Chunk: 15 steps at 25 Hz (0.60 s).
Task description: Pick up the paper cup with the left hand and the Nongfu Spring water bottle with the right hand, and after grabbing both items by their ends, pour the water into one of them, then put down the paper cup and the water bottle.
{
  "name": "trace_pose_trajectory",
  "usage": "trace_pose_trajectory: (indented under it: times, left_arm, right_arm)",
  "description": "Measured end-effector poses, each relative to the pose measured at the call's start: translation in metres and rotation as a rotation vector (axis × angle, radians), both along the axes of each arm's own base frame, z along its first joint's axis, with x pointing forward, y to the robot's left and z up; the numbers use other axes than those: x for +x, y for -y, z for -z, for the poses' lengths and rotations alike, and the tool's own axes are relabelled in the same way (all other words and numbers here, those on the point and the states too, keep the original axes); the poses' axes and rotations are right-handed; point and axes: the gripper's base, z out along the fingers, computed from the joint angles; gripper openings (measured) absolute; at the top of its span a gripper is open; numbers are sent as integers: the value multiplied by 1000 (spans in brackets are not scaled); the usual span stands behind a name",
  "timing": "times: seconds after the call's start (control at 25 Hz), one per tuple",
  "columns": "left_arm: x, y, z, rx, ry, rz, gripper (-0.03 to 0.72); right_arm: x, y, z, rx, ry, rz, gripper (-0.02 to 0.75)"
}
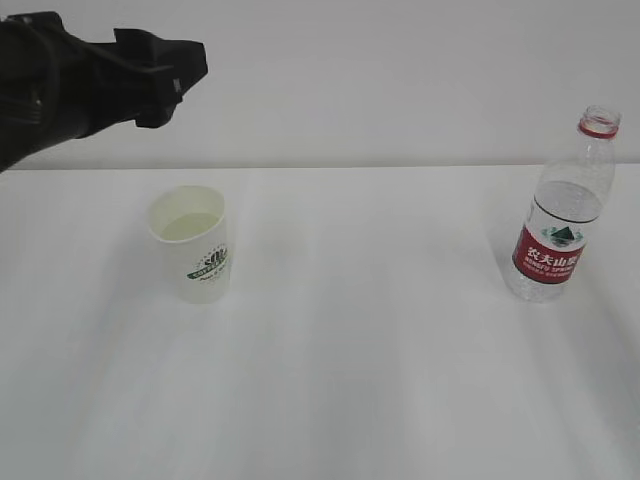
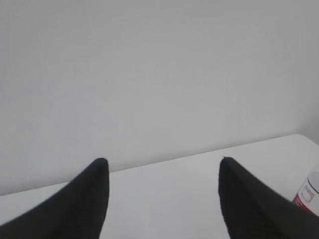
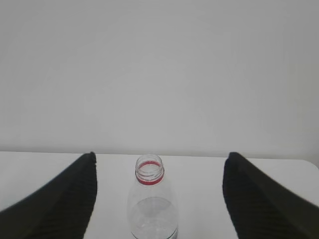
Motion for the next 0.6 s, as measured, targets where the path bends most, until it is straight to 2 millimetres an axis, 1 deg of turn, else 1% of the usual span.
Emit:
trace_pose_trajectory:
  times: [0.28, 0.4, 0.6]
  left_arm:
    - [-12, -18, -25, -32, 36, -3, 496]
    - [-22, -24, -38, -48, 63, 10, 496]
    - [-40, -29, -49, -14, 65, 73, 496]
  right_arm:
    - [-20, 1, -12, 1, 19, -1, 592]
    - [-30, 2, -16, -1, 26, -1, 592]
    - [-48, 3, -20, -2, 41, -2, 592]
